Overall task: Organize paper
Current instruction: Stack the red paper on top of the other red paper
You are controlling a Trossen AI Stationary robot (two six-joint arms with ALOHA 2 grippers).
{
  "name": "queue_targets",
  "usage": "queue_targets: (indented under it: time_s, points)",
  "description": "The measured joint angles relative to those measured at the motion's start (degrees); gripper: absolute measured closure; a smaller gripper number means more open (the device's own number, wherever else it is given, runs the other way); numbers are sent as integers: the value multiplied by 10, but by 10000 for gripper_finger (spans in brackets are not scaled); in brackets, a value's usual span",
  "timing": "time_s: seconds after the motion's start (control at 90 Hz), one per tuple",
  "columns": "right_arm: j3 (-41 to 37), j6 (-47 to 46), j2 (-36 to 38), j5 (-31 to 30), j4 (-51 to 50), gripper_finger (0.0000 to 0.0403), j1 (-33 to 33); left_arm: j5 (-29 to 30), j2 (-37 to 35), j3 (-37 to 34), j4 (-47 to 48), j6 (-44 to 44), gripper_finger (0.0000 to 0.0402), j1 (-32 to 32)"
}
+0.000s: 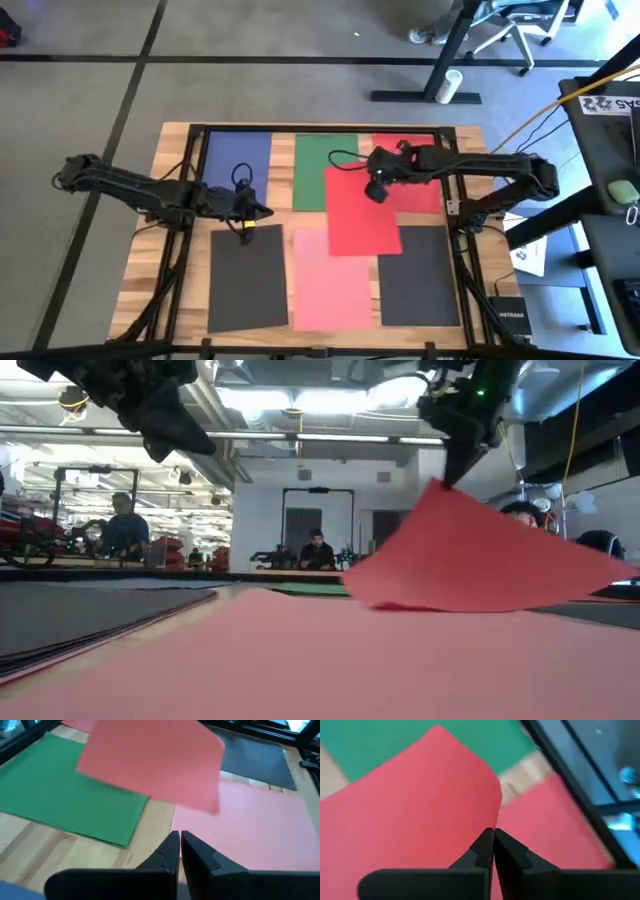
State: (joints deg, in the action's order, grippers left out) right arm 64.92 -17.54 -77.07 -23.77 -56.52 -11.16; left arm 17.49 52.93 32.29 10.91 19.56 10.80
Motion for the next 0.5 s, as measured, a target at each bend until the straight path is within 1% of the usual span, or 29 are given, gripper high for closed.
queue_targets:
  time_s: [0.233,0.356,0.5]
  points:
    - [0,49,35,-26,-36,403,-72,25,0,0,0,15,401,17]
    - [0,80,41,-30,-56,403,-112,38,0,0,0,21,401,29]
    - [0,97,43,-56,-77,403,-156,57,0,0,0,29,401,38]
